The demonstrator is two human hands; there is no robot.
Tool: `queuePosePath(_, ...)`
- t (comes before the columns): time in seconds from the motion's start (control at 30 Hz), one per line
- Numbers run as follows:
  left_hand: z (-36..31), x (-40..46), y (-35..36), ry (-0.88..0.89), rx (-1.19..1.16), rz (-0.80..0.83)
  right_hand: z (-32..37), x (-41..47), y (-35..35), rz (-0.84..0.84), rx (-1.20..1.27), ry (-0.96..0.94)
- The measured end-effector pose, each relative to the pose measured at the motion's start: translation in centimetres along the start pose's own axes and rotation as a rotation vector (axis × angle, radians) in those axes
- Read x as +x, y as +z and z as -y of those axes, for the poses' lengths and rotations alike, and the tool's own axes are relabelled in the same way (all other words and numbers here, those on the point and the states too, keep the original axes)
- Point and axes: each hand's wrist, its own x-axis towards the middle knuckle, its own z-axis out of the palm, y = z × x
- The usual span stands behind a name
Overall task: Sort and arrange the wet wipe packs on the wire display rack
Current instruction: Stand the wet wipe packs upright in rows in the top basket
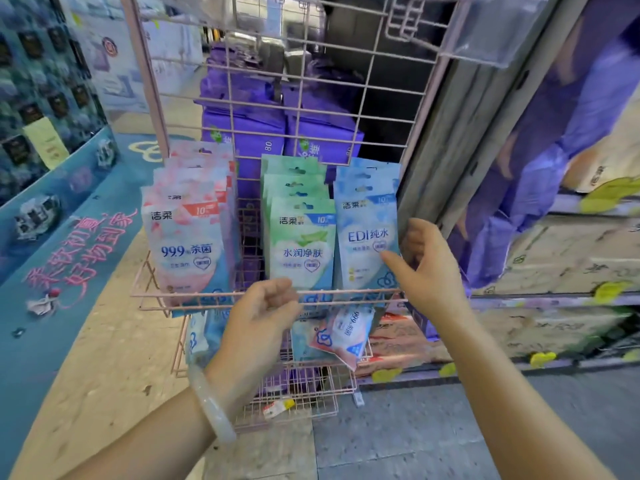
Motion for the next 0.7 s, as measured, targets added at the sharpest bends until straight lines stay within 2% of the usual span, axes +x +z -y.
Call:
queuePosePath(0.07, 1.5, -0.3, -1.1, -0.114, 0.017, -0.009, 0.0, -0.4, 0.6, 0.018, -0.133, -0.062)
queuePosePath(0.17, 4.5, -0.3, -3.3, -0.281, 0.038, -0.095, -0.1, -1.1, 1.0, 0.052, -0.422, -0.046)
queuePosePath(0.23, 6.4, -0.1, -4.9, -0.364, 0.085, -0.182, 0.1, -2.6, 1.2, -0.107, -0.392, -0.175)
queuePosePath(0.3, 7.8, -0.2, -6.2, -0.41, 0.074, -0.212, 1.1, -5.3, 2.5, -0.212, -0.225, -0.356)
queuePosePath(0.33, 8.4, -0.3, -6.6, -0.427, 0.069, -0.222, 1.5, -7.0, 3.7, -0.12, -0.153, -0.399)
queuePosePath(0.37, 8.8, -0.5, -7.0, -0.441, 0.067, -0.234, 1.5, -8.5, 5.4, 0.071, -0.104, -0.386)
queuePosePath(0.43, 9.2, -0.8, -7.6, -0.464, 0.081, -0.246, 0.8, -10.8, 9.3, 0.512, -0.1, -0.217)
queuePosePath(0.47, 9.4, -1.0, -7.8, -0.475, 0.068, -0.253, 0.1, -11.3, 11.3, 0.661, -0.122, -0.124)
queuePosePath(0.53, 9.9, -1.3, -8.6, -0.5, 0.005, -0.309, -1.1, -10.8, 15.3, 0.777, -0.165, 0.002)
queuePosePath(0.7, 10.8, -2.6, -11.0, -0.526, -0.032, -0.426, -1.9, -7.0, 23.3, 0.813, -0.339, 0.225)
